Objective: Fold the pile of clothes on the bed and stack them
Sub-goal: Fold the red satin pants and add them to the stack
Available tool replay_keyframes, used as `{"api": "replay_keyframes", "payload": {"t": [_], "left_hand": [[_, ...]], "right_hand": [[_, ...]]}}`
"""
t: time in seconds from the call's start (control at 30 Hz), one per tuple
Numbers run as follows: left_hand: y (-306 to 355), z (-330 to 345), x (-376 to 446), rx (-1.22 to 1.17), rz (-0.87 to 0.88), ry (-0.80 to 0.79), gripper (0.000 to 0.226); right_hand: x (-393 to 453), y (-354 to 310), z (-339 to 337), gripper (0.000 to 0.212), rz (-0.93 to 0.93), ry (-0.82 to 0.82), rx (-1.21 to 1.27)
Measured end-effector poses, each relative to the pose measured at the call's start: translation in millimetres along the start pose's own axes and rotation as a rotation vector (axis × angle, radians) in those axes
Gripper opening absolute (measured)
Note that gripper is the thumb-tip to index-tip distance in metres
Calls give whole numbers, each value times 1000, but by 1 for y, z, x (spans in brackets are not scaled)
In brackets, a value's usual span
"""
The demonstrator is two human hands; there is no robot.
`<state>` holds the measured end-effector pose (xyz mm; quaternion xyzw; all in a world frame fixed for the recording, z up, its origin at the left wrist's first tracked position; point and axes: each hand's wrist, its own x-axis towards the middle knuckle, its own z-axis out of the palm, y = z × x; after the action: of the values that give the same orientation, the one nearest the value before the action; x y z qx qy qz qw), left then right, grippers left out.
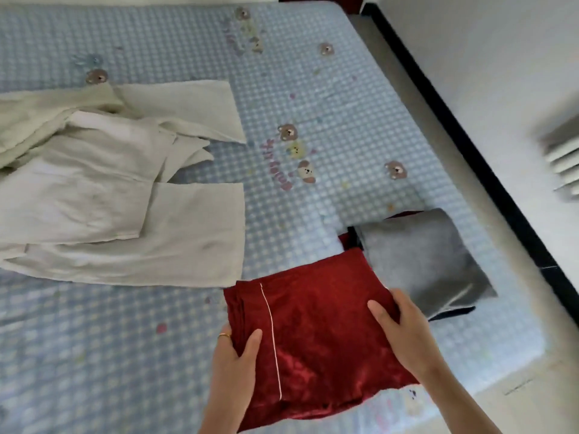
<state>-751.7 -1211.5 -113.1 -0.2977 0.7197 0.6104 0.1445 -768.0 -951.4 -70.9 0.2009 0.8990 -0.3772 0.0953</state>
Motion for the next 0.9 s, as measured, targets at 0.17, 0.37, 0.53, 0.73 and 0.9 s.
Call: {"api": "replay_keyframes", "payload": {"t": [0.17, 0.37, 0.53, 0.73, 0.9], "left_hand": [[62, 130, 0, -11, 82, -126, 26], [103, 219, 14, -90, 170, -101, 14], [56, 275, 30, -19, -84, -122, 29], [10, 300, 48, 50, -208, -127, 41], [3, 285, 33, 31, -245, -155, 32]], "right_hand": [[67, 46, -105, 16, -5, 74, -7], [134, 88, -197, 22, -15, 289, 75], [186, 179, -185, 23, 272, 193, 50], [201, 241, -144, 26, 343, 146, -58], [183, 238, -166, 20, 404, 71, -45]]}}
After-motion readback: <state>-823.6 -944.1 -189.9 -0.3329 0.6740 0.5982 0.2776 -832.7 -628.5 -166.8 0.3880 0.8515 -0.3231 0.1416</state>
